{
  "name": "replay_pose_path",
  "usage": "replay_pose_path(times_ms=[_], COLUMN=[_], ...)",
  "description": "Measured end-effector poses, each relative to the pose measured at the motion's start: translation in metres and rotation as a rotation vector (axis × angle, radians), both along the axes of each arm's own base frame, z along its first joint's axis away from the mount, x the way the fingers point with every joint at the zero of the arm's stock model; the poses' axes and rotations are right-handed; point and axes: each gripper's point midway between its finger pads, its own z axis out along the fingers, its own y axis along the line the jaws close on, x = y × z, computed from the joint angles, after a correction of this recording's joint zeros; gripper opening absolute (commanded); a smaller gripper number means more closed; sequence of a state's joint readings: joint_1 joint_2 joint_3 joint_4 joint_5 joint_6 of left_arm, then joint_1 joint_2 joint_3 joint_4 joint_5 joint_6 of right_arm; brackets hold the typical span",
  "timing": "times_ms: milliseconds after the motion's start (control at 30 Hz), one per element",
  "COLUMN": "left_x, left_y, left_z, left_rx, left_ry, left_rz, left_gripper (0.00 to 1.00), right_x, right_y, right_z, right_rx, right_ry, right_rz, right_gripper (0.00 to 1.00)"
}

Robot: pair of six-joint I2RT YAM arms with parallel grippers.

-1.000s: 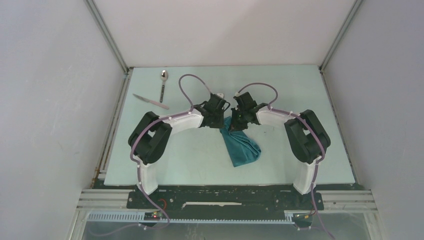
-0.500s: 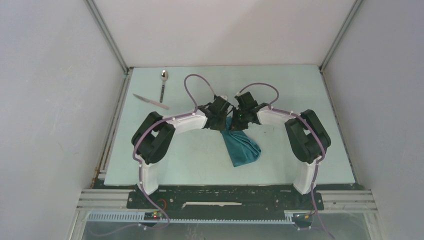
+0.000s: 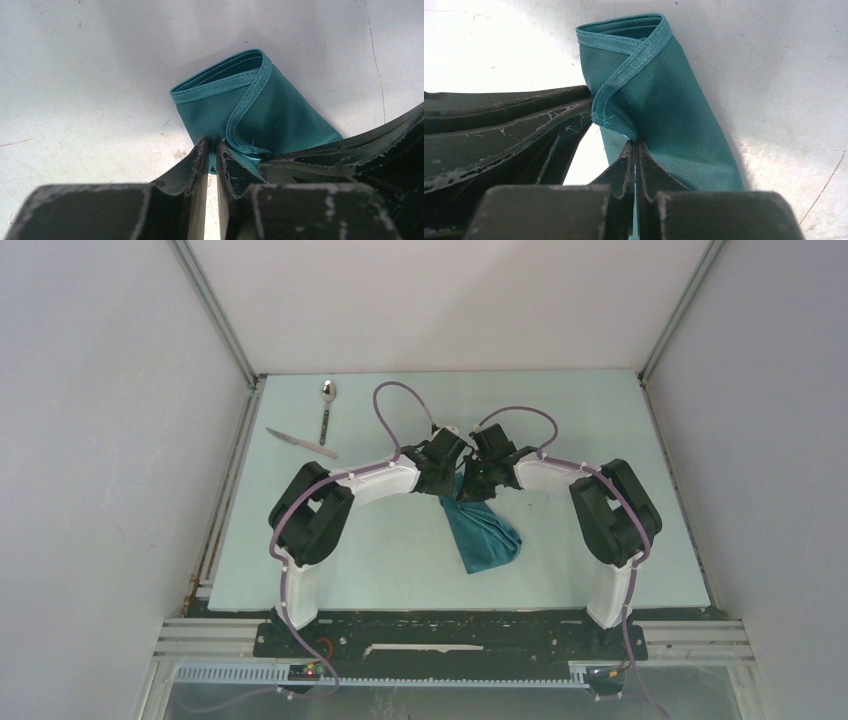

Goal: Fold the napkin into a case and place the utensils inside
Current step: Grasp the top corner of the smaller rectangle folded napkin from the folded napkin.

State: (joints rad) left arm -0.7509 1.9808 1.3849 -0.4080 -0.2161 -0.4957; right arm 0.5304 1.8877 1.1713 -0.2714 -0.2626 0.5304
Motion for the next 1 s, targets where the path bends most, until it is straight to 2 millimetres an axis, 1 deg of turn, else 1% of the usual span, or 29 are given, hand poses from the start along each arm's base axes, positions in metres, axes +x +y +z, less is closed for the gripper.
replay_pose_path(times_ms=[200,267,400,600,667,800,933,1000], left_x=[0.002,0.002,0.000,-0.002,-0.002,-0.002,0.000,0.003], left_y=[0.000,0.000,-0.001,-0.001,0.000,0.002,0.002,0.001], left_z=[0.003,0.002,0.001,-0.006,-0.009,-0.011,-0.007,-0.004], left_rx=[0.007,0.009,0.014,0.027,0.034,0.045,0.055,0.054], left_ry=[-0.004,-0.004,-0.001,0.011,0.016,0.016,0.007,-0.002], left_rz=[-0.001,-0.004,-0.009,-0.011,-0.011,-0.008,-0.002,0.001], left_gripper=[0.32,0.33,0.33,0.27,0.24,0.15,0.01,0.00], right_x=[-0.001,-0.001,-0.001,-0.001,-0.001,-0.002,-0.003,-0.003], right_y=[0.002,0.002,0.001,0.002,0.002,0.003,0.004,0.005], right_z=[0.001,0.001,0.001,0.002,0.002,0.002,0.003,0.004], right_rx=[0.012,0.013,0.017,0.025,0.028,0.031,0.041,0.047], right_ry=[0.012,0.014,0.016,0.023,0.025,0.028,0.038,0.045], right_rz=[-0.008,-0.009,-0.012,-0.014,-0.013,-0.014,-0.021,-0.029], right_gripper=[0.00,0.00,0.00,0.00,0.00,0.00,0.00,0.00])
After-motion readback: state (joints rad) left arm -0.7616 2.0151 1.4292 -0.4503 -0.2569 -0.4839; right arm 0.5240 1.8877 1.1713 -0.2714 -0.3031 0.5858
